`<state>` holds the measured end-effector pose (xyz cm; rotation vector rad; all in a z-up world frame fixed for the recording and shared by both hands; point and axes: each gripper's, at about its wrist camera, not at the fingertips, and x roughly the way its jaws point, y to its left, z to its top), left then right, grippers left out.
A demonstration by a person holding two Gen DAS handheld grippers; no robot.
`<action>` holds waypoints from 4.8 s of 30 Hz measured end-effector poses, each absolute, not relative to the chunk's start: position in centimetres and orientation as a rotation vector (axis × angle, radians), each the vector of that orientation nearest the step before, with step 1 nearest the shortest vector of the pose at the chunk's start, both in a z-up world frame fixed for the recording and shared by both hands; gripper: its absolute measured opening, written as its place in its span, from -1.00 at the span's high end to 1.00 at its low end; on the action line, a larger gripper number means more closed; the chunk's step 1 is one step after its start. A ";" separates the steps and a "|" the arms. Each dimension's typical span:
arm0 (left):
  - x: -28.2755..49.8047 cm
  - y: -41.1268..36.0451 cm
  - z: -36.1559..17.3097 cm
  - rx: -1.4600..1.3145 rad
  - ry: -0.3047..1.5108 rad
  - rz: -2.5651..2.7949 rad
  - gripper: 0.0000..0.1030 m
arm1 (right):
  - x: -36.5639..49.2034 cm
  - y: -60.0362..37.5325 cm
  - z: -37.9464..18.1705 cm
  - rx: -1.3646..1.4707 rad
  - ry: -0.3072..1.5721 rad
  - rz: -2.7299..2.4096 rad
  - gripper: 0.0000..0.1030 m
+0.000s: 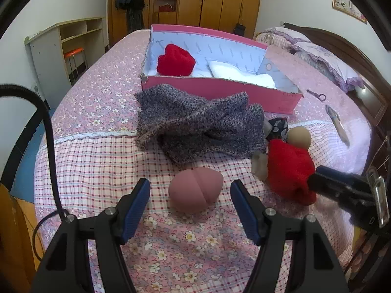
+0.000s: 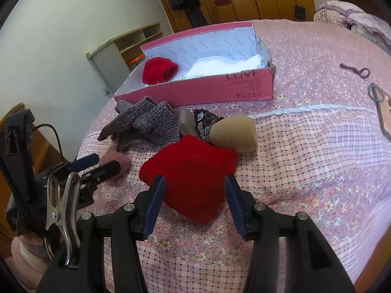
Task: Organize soft objects
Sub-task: 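Move both grippers back to the remaining soft items, then grasp the pink sponge with the left gripper while the right grasps the red sock, then carry the pink sponge and red sock into the box with both grippers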
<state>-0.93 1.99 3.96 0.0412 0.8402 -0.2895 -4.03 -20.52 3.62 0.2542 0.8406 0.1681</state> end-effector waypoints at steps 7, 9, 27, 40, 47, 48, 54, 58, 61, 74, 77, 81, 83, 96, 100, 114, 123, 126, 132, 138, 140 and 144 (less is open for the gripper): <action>-1.2 1.6 3.3 0.037 0.837 -0.303 -0.37 | -4.0 -20.3 3.0 0.258 0.833 0.162 -0.11; -1.2 1.4 3.2 0.043 0.835 -0.304 -0.35 | -3.8 -20.2 2.9 0.266 0.834 0.158 -0.12; -1.5 1.8 2.6 0.040 0.830 -0.305 0.09 | -5.0 -20.0 3.4 0.252 0.805 0.117 -0.14; -2.0 2.5 4.3 0.014 0.812 -0.313 0.09 | -3.0 -20.3 1.3 0.379 0.873 0.160 -0.14; -2.2 2.5 4.8 0.014 0.810 -0.310 0.09 | -3.3 -20.5 1.1 0.412 0.868 0.190 0.10; -2.2 2.5 4.9 0.013 0.809 -0.311 0.09 | -3.5 -20.6 1.2 0.415 0.867 0.191 0.19; -2.5 2.5 5.8 0.001 0.799 -0.323 0.09 | -4.8 -20.9 2.0 0.391 0.836 0.194 0.55; -2.4 2.5 6.5 0.008 0.790 -0.324 0.09 | -5.9 -21.3 3.2 0.364 0.806 0.194 0.59; -2.2 2.6 7.0 0.002 0.786 -0.323 0.09 | -6.9 -21.8 3.9 0.363 0.782 0.202 0.59; -1.2 2.9 9.3 -0.025 0.777 -0.318 0.09 | -7.9 -21.4 6.7 0.320 0.733 0.249 0.59; -0.7 3.2 10.2 -0.010 0.768 -0.310 0.09 | -7.3 -21.5 7.7 0.320 0.737 0.271 0.59; 0.1 3.4 11.6 0.001 0.728 -0.299 0.09 | -6.6 -21.4 9.5 0.278 0.704 0.269 0.59; 0.7 3.4 12.3 -0.001 0.720 -0.305 0.09 | -6.1 -21.3 10.2 0.259 0.690 0.266 0.59; 4.7 2.4 14.0 0.017 0.691 -0.309 0.09 | -1.9 -24.0 11.6 0.264 0.682 0.206 0.59; 6.5 1.9 13.9 0.016 0.702 -0.310 0.09 | -0.5 -24.6 12.2 0.264 0.660 0.192 0.59; 12.0 -0.3 11.1 0.034 0.780 -0.278 0.09 | 5.1 -25.9 11.5 0.206 0.685 0.142 0.59; 14.7 -1.2 9.0 0.047 0.831 -0.256 0.09 | 8.5 -26.5 10.5 0.175 0.721 0.136 0.58; 15.5 -1.1 8.2 0.038 0.855 -0.251 0.09 | 9.5 -26.6 10.1 0.168 0.738 0.132 0.58; 16.3 -0.9 6.5 0.037 0.898 -0.249 0.08 | 11.4 -26.4 9.5 0.161 0.774 0.129 0.58; 16.7 -1.4 6.4 0.062 0.884 -0.254 0.07 | 12.1 -25.8 8.7 0.139 0.813 0.102 0.58; 17.1 -1.5 6.4 0.054 0.881 -0.255 0.01 | 12.2 -25.9 8.4 0.143 0.828 0.092 0.55; 17.1 -1.1 6.5 0.042 0.891 -0.283 -0.28 | 12.3 -26.3 8.0 0.170 0.831 0.078 0.43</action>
